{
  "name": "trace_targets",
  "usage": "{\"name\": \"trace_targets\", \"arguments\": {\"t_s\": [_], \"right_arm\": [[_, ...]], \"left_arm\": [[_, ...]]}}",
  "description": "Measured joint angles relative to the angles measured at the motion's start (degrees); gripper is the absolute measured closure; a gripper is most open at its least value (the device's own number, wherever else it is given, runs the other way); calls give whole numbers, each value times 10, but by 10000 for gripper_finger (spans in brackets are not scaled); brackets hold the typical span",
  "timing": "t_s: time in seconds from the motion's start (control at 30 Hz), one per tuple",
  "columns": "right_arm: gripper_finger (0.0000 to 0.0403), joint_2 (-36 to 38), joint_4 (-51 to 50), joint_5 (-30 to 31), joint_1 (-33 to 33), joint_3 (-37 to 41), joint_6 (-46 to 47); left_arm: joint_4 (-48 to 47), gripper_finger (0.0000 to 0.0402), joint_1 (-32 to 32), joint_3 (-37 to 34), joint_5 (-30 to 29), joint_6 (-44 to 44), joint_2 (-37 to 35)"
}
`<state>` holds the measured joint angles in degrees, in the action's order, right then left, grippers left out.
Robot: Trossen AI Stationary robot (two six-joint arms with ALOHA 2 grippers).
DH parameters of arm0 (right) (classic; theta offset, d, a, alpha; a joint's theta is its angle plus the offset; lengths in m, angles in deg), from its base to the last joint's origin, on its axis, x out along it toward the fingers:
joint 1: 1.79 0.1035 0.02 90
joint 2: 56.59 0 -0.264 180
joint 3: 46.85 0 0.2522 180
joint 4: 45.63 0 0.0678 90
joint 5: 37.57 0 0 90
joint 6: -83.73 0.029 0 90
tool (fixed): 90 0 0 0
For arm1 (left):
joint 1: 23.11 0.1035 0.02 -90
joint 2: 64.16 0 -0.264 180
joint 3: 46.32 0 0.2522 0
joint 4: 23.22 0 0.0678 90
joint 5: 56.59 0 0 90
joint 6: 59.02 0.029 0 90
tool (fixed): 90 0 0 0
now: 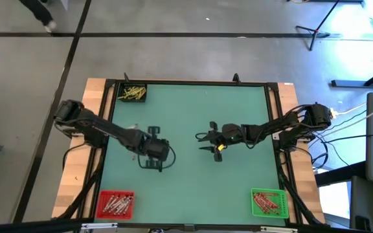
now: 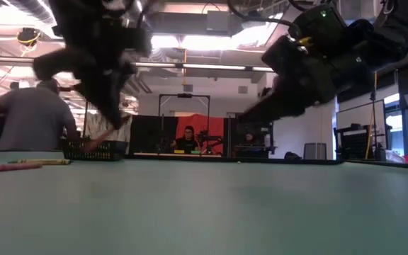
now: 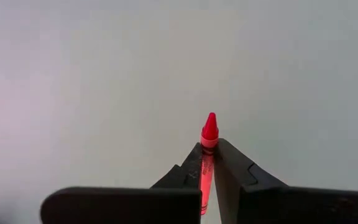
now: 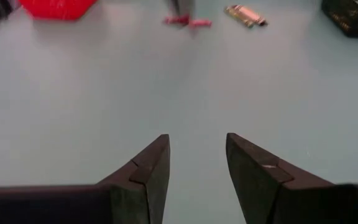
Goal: Sort crayons
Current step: Put the right red crayon into the green bin
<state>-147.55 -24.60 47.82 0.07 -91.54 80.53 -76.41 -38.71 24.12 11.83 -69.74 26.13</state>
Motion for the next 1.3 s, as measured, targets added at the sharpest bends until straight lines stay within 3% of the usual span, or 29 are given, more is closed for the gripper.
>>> {"name": "trace_targets", "arguments": {"t_s": [0.13, 0.37, 0.57, 0.97, 1.17, 1.3], "right_arm": [[228, 0, -1, -4, 3, -13, 32], [144, 0, 3, -8, 42, -22, 58], [129, 0, 58, 40, 83, -22, 57], [183, 0, 121, 70, 118, -27, 58], [208, -31, 111, 69, 116, -61, 58], [250, -40, 20, 71, 116, -90, 53]], "left_arm": [[230, 396, -16, -47, -5, 44, -4], [653, 396, -11, -177, 4, 108, -4], [882, 396, -2, -235, 28, 121, 19], [1090, 396, -9, -232, 27, 139, 110], [1072, 396, -10, -198, 29, 144, 118], [1069, 396, -11, -193, 32, 144, 118]]}}
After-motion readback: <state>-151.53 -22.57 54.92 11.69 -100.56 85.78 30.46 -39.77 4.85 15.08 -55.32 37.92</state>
